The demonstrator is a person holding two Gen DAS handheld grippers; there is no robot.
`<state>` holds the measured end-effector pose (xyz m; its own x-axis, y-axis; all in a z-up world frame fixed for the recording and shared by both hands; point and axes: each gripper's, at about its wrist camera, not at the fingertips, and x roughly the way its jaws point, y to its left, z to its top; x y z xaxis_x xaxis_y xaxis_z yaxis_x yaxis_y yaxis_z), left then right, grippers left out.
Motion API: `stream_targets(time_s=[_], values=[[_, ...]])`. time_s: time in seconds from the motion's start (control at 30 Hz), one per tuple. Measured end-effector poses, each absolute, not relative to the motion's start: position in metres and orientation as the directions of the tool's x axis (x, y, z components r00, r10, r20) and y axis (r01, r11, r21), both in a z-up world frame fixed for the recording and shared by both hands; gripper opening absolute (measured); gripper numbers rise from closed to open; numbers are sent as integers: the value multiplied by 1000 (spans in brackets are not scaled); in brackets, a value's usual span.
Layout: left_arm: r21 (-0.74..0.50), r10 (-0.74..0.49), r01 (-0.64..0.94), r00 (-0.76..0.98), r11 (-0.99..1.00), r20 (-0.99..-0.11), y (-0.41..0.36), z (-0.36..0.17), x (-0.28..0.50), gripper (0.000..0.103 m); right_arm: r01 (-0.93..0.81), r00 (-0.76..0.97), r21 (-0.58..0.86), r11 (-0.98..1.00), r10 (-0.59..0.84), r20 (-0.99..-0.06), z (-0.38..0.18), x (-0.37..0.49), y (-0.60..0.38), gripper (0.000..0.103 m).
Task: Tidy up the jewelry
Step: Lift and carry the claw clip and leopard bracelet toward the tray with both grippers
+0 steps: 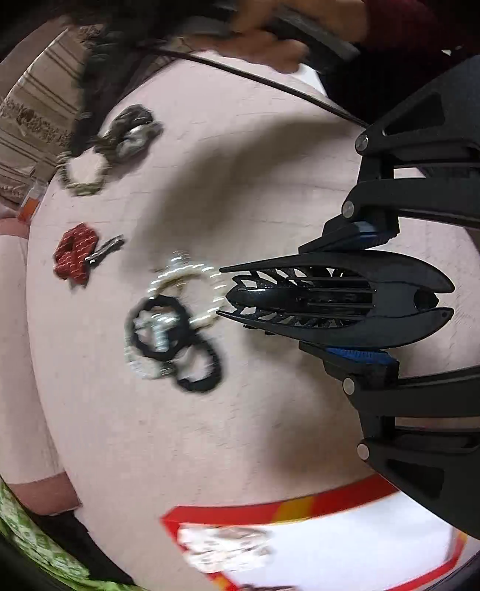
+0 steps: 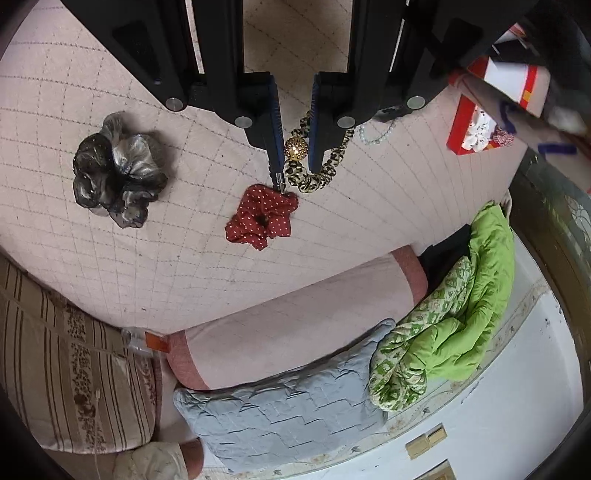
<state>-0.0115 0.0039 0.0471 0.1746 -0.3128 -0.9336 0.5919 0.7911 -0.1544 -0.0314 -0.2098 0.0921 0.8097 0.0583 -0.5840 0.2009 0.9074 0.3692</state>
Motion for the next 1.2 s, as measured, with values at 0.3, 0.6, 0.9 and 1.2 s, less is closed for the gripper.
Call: stream_targets(time_s=[0.3,0.6,0.9,1.2], values=[[-180,-410,481,430,858,-804,39,110,-20,42,119,830,424,898,145,-539,104,-33,-197,14],[-155,-355,357,607,921,-711,58,133,-17,42,17,828,392,920,207,-521,111,-37,-158,14],[-107,-319,346,646,932,-694,65,122,-20,42,2,810,346,938,201,-551,103,-36,-138,14],[-100,-312,335,676,937,-668,79,111,-13,42,3,791,321,947,194,-581,94,-39,-116,14]])
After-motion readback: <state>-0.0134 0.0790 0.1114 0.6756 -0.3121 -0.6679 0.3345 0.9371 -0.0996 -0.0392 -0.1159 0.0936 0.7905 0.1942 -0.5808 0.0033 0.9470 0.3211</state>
